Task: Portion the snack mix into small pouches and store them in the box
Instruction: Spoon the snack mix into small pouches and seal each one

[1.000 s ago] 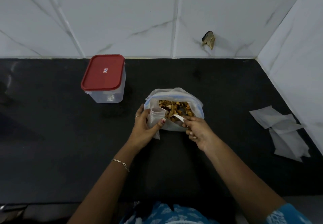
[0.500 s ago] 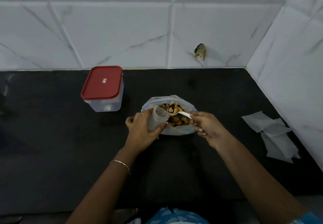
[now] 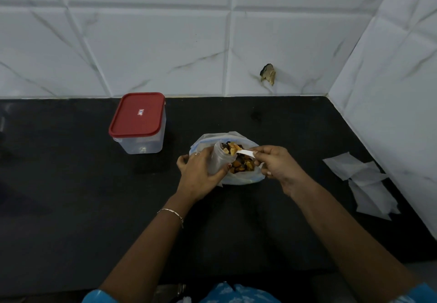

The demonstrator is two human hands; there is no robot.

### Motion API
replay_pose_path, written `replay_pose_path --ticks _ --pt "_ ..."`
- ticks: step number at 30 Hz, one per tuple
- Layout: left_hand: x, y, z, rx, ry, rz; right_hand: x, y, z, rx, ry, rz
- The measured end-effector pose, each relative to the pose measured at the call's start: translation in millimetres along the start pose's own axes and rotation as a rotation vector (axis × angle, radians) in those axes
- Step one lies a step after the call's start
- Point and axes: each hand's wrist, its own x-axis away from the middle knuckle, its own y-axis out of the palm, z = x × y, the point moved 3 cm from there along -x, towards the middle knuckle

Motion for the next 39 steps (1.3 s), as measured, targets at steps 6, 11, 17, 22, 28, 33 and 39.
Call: replay_pose_path --ticks 6,11,17,22,28,33,39 --pt "-2 5 4 -0.03 -0.018 0.003 -4 15 -2 0.387 -0.219 0.076" --pt "-1 9 9 -0.128 -0.072 0.081 4 28 -5 0.723 -0.381 0.138" --pt "-1 14 4 -0.176 -0.127 0.112 13 35 -7 0.972 -0.622 0.251" --pt "-1 15 -1 -0.144 -0.136 0.111 18 36 -9 1.007 -0.769 0.27" --pt "-2 13 -3 -0.061 -0.154 0.119 16 34 -10 1.156 -0.894 0.29" --pt "-1 9 -3 0.015 -0.148 0.106 7 20 -8 0.759 -0.69 0.225" --pt "3 12 -5 0.051 -0.141 0.062 9 21 -2 0.653 -0.698 0.232"
